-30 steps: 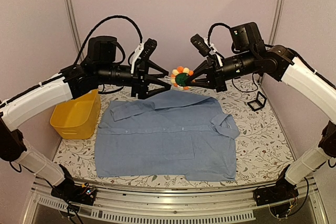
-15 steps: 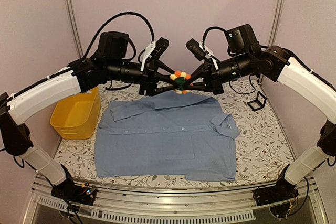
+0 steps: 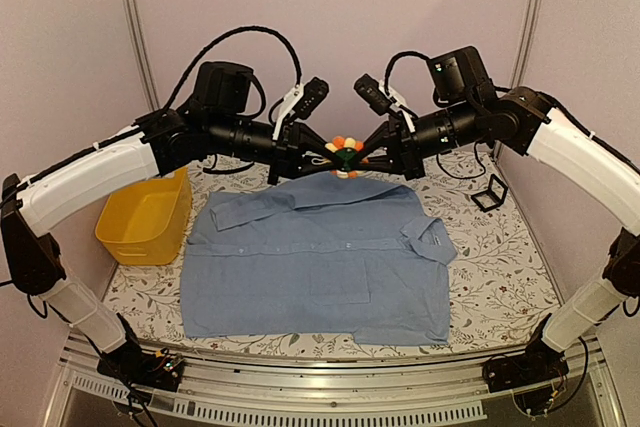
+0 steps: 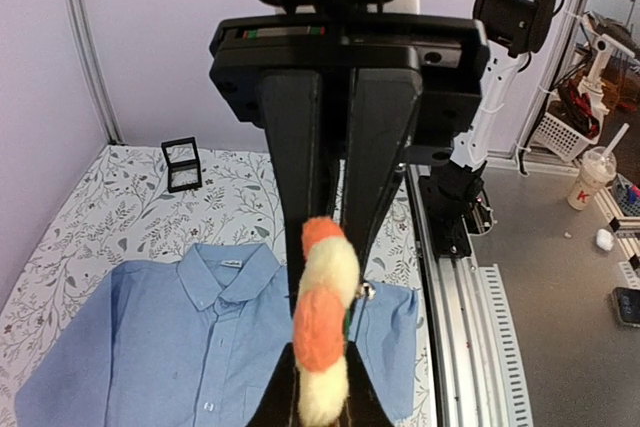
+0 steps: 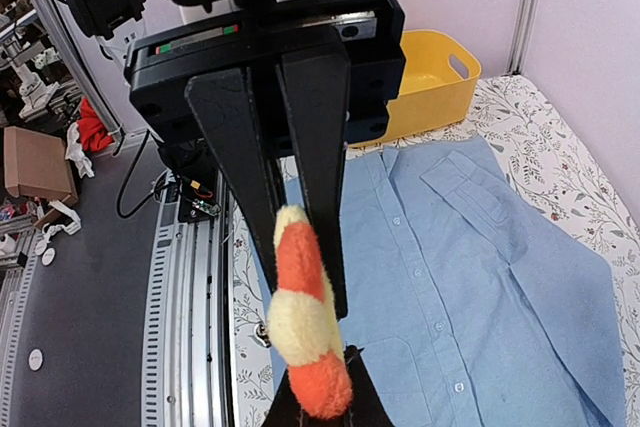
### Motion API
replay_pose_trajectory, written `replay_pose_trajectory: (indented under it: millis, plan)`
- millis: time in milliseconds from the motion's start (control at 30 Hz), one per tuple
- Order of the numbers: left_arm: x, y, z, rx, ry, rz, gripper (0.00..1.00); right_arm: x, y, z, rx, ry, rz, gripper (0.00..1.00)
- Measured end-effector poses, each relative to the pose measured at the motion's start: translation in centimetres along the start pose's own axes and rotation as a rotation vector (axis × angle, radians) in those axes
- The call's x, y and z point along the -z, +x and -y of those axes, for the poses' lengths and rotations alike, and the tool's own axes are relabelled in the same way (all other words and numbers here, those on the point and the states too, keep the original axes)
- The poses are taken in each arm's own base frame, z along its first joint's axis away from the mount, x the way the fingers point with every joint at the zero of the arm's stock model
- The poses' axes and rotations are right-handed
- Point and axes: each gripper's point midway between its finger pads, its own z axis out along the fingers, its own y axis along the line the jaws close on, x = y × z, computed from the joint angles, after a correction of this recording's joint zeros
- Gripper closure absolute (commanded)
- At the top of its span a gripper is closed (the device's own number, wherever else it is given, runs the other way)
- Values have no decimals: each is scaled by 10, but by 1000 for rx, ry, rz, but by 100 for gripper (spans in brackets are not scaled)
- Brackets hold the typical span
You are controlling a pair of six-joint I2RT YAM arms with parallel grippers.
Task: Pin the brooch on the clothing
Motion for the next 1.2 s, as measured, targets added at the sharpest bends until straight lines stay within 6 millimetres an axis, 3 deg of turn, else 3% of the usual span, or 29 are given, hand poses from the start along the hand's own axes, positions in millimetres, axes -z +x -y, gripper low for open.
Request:
replay_pose_trajectory:
  millis: [133,167,333,400,467,633,1033,1200]
  plan:
    - [0,0,4,7,24,2,100,0,0,-3,-1,-17,1,100]
    - [0,-1,5,9,27,4,100,0,0,-3,-1,-21,2,96]
    - [-2,1,6,35,30,23,100,-1,3,-4,10,-21,23,52]
    - [-4,2,5,47,26,40,100,-3,6,-6,17,-22,38,41]
    - [-5,3,4,60,23,53,100,-3,11,-9,29,-22,54,36]
    - [-7,3,3,86,21,84,100,7,9,-17,79,-7,160,35]
    - [3,-16,9,59,24,155,100,19,-29,-21,108,-15,427,52]
    - [3,-16,9,59,27,155,100,14,-33,-18,85,-37,449,55]
